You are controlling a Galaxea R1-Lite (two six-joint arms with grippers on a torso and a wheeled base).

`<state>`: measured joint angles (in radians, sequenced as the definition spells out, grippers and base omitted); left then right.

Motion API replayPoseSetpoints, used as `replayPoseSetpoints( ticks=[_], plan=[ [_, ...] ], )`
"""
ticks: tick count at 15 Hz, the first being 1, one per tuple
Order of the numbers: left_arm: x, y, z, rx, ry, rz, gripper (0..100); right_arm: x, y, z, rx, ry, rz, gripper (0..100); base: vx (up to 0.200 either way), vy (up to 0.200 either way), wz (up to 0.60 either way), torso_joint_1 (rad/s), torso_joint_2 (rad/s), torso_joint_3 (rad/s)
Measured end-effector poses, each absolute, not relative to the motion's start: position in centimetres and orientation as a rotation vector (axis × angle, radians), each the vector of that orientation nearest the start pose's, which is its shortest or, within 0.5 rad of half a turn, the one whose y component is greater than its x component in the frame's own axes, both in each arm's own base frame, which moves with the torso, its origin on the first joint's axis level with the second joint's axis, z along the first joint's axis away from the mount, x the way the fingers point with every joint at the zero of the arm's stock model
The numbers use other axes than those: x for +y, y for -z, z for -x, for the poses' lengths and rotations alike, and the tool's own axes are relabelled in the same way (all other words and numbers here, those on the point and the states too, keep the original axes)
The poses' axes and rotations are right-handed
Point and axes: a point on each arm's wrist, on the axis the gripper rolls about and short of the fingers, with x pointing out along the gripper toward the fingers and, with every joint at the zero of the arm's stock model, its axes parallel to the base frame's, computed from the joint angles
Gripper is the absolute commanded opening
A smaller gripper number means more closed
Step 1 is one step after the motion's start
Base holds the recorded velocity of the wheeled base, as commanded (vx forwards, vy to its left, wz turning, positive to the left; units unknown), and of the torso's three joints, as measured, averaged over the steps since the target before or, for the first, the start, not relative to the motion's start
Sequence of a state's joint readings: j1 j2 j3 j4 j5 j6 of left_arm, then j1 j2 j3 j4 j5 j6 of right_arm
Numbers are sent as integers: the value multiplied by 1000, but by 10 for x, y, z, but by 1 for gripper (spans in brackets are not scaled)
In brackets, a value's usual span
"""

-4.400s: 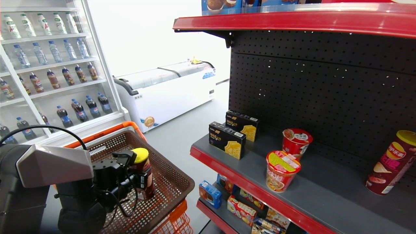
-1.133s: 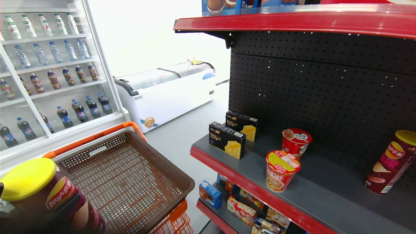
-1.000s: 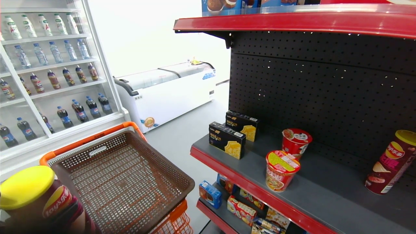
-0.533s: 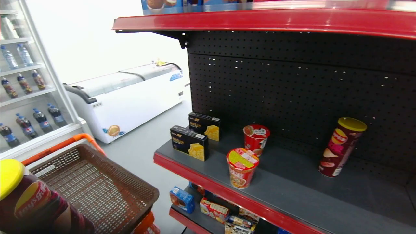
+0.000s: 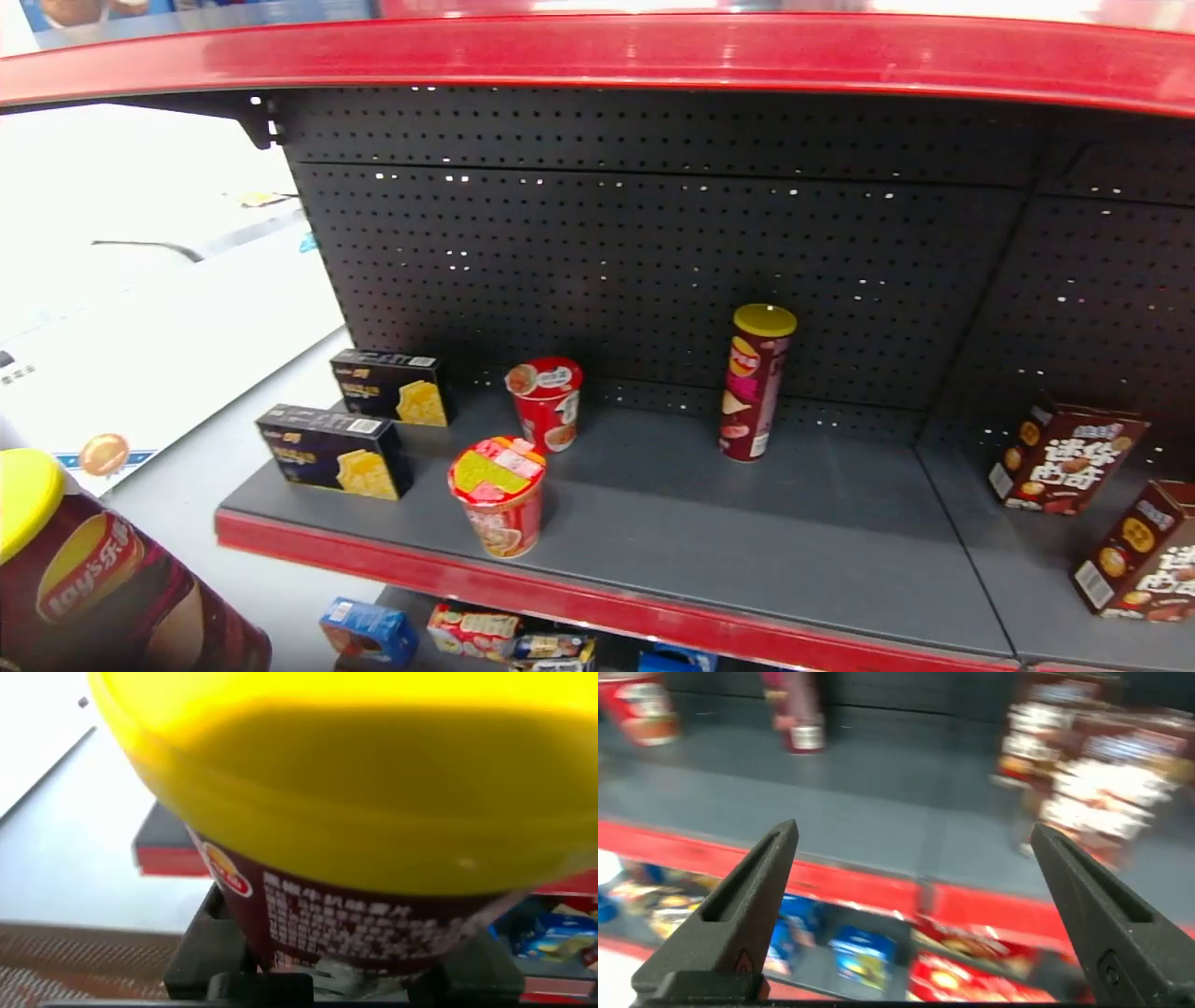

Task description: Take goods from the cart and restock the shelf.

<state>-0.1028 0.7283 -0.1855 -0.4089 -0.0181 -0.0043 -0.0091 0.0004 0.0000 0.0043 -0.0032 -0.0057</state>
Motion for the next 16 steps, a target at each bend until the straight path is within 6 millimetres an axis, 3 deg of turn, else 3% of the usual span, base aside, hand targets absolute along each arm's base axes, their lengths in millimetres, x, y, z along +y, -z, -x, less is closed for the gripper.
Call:
replayPoseSetpoints(
  ticks=[2,6,16],
  plan=[
    [-7,-161,-66,134,121,-2,0,0,-75,23,4,12,5,100,0,0,-600,0,5,0],
    [-8,-168,-67,111,141,2,0,0,-75,23,5,12,5,100,0,0,0,0,0,0],
    [-10,-220,-78,68,177,6,0,0,-75,23,4,8,13,100,0,0,0,0,0,0]
  ],
)
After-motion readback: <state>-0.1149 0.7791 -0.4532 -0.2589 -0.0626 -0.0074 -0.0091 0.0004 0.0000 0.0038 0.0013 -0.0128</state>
